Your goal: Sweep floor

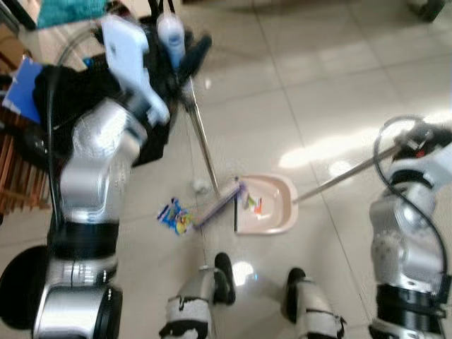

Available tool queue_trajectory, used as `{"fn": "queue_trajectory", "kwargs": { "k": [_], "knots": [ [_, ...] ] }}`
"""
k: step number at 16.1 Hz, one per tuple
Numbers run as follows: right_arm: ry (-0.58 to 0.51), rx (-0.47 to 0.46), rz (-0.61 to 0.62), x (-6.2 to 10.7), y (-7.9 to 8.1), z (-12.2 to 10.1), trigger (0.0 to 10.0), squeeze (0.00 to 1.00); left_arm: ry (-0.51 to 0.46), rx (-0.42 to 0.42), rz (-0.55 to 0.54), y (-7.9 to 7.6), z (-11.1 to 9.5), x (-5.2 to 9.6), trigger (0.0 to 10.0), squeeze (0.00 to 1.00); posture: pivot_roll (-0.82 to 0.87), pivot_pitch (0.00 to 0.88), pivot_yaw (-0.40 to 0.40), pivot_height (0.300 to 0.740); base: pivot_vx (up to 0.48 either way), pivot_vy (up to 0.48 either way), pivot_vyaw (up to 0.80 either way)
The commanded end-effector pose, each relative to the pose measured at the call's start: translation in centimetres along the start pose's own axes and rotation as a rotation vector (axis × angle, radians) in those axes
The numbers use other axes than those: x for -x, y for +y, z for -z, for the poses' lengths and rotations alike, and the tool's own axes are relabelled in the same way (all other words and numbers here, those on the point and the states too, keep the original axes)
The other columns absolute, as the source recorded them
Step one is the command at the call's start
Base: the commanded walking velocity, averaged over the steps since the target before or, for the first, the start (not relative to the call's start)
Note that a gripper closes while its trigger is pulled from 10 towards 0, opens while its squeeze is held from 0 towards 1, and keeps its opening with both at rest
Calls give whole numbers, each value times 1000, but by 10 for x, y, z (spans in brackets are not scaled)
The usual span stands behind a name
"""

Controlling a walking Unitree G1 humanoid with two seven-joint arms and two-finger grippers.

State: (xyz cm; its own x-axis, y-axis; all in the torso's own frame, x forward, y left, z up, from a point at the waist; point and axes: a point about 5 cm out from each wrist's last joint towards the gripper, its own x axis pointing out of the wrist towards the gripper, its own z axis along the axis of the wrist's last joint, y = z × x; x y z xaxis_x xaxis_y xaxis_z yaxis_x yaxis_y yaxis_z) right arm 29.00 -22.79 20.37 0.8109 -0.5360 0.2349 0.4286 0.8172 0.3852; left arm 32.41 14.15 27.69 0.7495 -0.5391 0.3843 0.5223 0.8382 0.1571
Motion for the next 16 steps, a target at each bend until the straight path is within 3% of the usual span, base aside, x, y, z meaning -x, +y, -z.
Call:
{"fn": "queue_trajectory", "kwargs": {
  "k": [1,4,7,8,12,16],
  "knots": [
    [-41,-21,-20,1,5,-18,10000,0,10,-43,-39,-1,-4,6,10000,0,-28,192,85,740,0,0,0],
    [-46,1,-44,6,7,-26,10000,0,75,-42,-156,3,4,23,10000,0,-33,160,78,740,0,0,0],
    [-52,38,21,7,-8,-28,10000,0,75,-18,-169,-6,-2,35,10000,0,-17,129,79,740,0,0,0],
    [-54,44,84,7,-20,-30,10000,0,101,5,-170,-12,0,42,10000,0,-8,118,79,740,0,0,0],
    [48,-89,176,10,-28,-22,10000,0,241,61,-138,-36,35,68,10000,0,-30,101,83,740,0,0,0],
    [74,-172,216,14,-28,-19,10000,0,309,81,-138,-45,48,83,10000,0,-42,92,80,740,0,0,0]
  ]
}}
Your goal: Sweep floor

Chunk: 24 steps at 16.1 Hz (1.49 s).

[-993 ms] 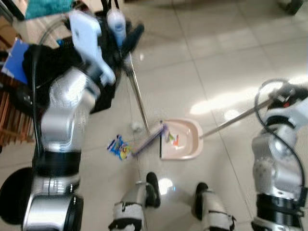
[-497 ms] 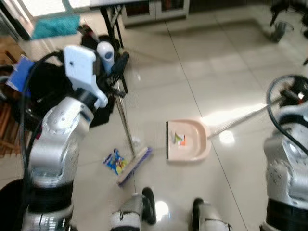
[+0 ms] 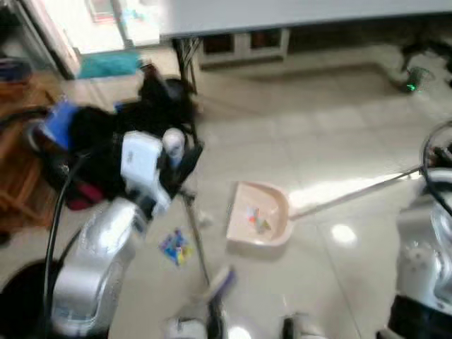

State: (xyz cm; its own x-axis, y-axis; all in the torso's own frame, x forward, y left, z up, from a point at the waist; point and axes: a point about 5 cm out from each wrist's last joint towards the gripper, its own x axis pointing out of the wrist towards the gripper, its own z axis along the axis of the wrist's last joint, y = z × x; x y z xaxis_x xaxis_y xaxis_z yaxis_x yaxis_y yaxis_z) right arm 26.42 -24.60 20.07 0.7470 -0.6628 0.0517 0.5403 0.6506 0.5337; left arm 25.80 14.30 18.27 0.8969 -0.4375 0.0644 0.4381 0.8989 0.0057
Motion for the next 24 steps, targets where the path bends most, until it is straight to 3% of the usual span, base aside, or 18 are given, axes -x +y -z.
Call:
{"fn": "queue_trajectory", "kwargs": {
  "k": [1,6,11,15,24],
  "knots": [
    [-20,-43,2,2,0,-8,10000,0,-20,-36,-16,2,-7,3,10000,0,-42,90,77,740,0,0,0],
    [-57,41,-74,1,14,-19,10000,0,47,-23,-58,4,11,10,10000,0,-47,101,62,740,0,0,0],
    [-26,258,-195,2,29,-21,10000,0,118,-116,-111,13,22,20,10000,0,-53,142,33,740,0,0,0],
    [-18,280,-201,4,32,-23,10000,0,136,-142,-133,16,21,21,10000,0,-54,182,20,740,0,0,0],
    [80,328,-207,16,27,-14,10000,0,160,-138,-100,2,22,29,10000,0,-52,281,20,740,0,0,0]
  ]
}}
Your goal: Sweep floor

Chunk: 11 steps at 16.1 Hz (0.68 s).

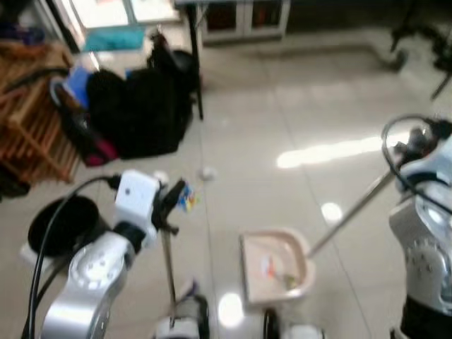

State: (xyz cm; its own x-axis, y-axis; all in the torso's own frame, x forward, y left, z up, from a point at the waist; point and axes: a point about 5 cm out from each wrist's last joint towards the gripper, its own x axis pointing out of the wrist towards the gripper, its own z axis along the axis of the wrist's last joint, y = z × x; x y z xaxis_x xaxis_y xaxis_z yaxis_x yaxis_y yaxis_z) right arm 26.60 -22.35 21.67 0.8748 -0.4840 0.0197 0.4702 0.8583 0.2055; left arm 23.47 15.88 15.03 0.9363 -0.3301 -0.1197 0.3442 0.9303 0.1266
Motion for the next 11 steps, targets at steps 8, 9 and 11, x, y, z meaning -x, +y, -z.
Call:
{"fn": "queue_trajectory", "kwargs": {
  "k": [8,9,11],
  "knots": [
    [-5,-24,-12,10,-1,-6,10000,0,-33,-23,-16,3,-12,3,10000,0,-43,308,20,740,0,0,0],
    [-2,-26,-16,9,0,-6,10000,0,-33,-24,-18,3,-12,3,10000,0,-43,307,18,740,0,0,0],
    [2,-29,-25,9,2,-5,10000,0,-33,-20,-24,3,-12,2,10000,0,-42,305,17,740,0,0,0]
  ]
}}
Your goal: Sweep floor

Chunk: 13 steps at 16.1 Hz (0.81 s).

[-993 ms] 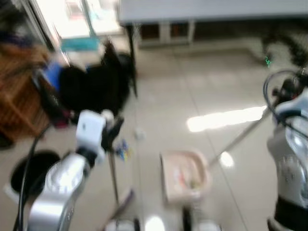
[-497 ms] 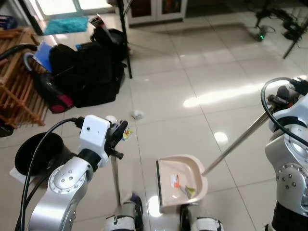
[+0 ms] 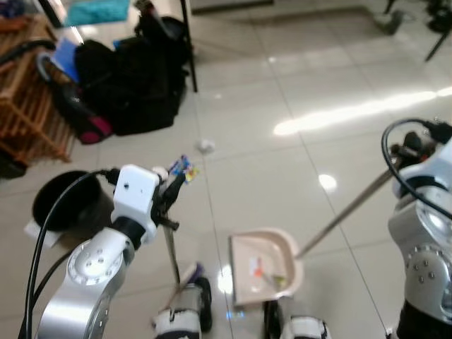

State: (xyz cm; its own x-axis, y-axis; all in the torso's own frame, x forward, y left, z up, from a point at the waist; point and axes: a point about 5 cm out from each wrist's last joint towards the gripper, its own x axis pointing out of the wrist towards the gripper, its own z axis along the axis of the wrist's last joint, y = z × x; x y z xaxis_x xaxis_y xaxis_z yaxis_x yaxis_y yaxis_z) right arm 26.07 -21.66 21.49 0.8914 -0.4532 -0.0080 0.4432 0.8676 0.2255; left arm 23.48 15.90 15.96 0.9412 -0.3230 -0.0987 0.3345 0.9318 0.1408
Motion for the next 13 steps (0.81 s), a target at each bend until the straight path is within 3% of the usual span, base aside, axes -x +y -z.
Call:
{"fn": "queue_trajectory", "kwargs": {
  "k": [1,8,13],
  "knots": [
    [-33,-10,0,1,0,-8,10000,0,-14,-7,-14,2,-4,1,10000,0,-43,302,16,740,0,0,0],
    [-61,-31,-12,-1,1,-11,10000,0,-32,-13,-25,2,-5,-6,10000,0,-41,279,23,740,0,0,0],
    [-176,-54,-97,-2,12,-29,10000,0,-41,-22,1,2,-5,-12,10000,0,-49,224,44,740,0,49,0]
  ]
}}
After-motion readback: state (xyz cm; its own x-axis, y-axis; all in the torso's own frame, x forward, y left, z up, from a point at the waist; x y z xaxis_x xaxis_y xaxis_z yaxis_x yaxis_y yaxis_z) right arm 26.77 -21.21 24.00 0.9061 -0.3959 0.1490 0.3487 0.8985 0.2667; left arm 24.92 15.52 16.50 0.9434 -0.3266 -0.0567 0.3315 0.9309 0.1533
